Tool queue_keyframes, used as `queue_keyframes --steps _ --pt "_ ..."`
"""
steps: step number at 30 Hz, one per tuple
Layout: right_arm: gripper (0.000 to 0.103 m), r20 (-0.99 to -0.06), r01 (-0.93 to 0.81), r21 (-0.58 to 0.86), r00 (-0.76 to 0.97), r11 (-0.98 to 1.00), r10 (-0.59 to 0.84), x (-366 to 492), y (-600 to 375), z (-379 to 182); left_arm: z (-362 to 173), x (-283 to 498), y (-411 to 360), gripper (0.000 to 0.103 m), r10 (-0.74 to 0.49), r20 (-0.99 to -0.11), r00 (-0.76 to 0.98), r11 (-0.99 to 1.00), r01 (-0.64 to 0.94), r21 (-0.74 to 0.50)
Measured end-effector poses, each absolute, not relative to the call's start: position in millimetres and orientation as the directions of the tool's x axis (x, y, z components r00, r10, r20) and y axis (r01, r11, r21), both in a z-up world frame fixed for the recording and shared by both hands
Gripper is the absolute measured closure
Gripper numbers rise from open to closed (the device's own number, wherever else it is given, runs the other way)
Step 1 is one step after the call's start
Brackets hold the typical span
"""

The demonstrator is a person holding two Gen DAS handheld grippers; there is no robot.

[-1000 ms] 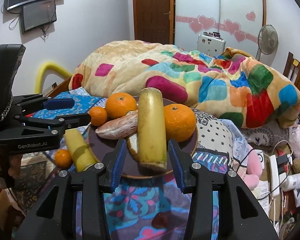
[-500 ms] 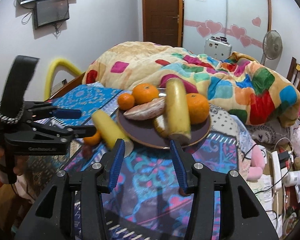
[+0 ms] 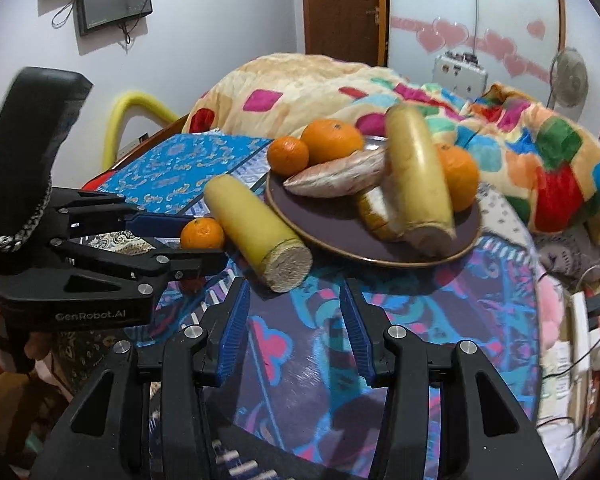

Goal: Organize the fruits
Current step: 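Close the left tool on another small orange while the right tool reaches a second yellow cylinder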

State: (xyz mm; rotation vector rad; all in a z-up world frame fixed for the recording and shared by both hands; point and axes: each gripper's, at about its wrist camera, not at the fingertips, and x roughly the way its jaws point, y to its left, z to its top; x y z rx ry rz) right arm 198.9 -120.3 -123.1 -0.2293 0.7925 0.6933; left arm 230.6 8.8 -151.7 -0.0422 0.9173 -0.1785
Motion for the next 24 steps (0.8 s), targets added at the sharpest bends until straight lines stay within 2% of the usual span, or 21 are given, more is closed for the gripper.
queue_keyframes --steps 9,18,24 --pt "0.06 -0.76 -0.65 0.14 0.412 0.747 0.502 218 -105 -134 -142 221 32 0.07 -0.199 -0.755 0.624 0.98 0.127 -0.154" --pt "0.059 -0.777 -0.668 0.086 0.419 0.739 0.47 216 -92 -135 -139 204 52 0.07 -0.194 -0.738 0.646 0.981 0.109 -0.162" --pt "0.068 -0.769 -0.67 0.083 0.427 0.738 0.475 205 -100 -133 -139 189 56 0.07 -0.183 -0.74 0.647 0.983 0.102 -0.153"
